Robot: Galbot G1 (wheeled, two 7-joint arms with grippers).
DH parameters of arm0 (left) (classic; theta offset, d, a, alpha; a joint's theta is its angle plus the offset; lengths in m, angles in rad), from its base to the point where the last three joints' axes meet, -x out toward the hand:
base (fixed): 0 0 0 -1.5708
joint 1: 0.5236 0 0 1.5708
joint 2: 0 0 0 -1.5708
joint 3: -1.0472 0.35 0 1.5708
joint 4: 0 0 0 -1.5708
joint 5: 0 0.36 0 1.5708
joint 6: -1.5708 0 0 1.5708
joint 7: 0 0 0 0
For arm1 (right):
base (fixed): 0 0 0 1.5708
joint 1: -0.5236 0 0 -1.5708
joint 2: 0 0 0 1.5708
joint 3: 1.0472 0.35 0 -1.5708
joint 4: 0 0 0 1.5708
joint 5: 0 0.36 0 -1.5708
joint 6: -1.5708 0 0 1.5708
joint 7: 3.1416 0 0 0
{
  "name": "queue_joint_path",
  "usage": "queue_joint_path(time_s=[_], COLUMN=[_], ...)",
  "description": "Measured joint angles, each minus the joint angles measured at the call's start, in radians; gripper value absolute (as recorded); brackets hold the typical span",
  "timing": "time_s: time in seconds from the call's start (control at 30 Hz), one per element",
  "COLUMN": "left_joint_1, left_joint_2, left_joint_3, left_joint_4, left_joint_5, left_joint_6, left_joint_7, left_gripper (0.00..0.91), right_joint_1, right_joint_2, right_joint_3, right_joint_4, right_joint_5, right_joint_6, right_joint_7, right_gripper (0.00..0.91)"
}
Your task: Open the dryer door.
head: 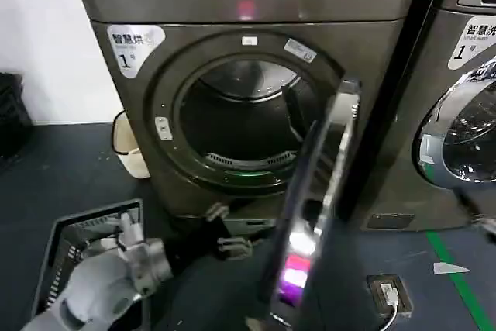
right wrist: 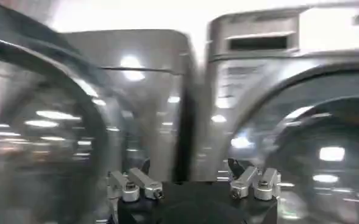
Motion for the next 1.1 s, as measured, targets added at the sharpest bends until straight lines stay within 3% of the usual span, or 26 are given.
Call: queue_joint_path(time_s=[0.27,0.4,0.57,0.73,0.9,1.1], left_joint_1=[-0.107,-0.172,-0.265,-0.364,-0.447,-0.548], left_joint_2=[0.007,-0.020,-0.068,-0.117,-0.170,-0.232], left_joint_3=[0.208,0.325,0.448,0.560,0.649,0.751], left_joint_4=[0.043,0.070,0.122,0.189,0.259,0.349], left_joint_5=[0.015,0.013,0.001,-0.003,-0.018,-0.049], left_joint_6=[-0.053,-0.072,-0.088,-0.116,-0.139,-0.164], left_joint_7=[-0.003,-0.012,-0.053,-0.055,-0.062,-0.066], left_gripper=[0.907,0.907,0.907,0.907,0.907,0.907], right_joint_1=[-0.095,-0.134,-0.176,-0.215,-0.229,-0.243], right_joint_2=[-0.015,-0.040,-0.075,-0.106,-0.124,-0.131], right_joint_3=[0.172,0.260,0.351,0.445,0.508,0.556], right_joint_4=[0.052,0.045,0.030,0.025,0.024,0.016], right_joint_5=[-0.072,-0.088,-0.092,-0.148,-0.160,-0.132], right_joint_6=[-0.076,-0.160,-0.236,-0.298,-0.340,-0.304], right_joint_7=[0.337,0.488,0.600,0.647,0.673,0.696], right_gripper=[0.907,0.907,0.907,0.907,0.907,0.907])
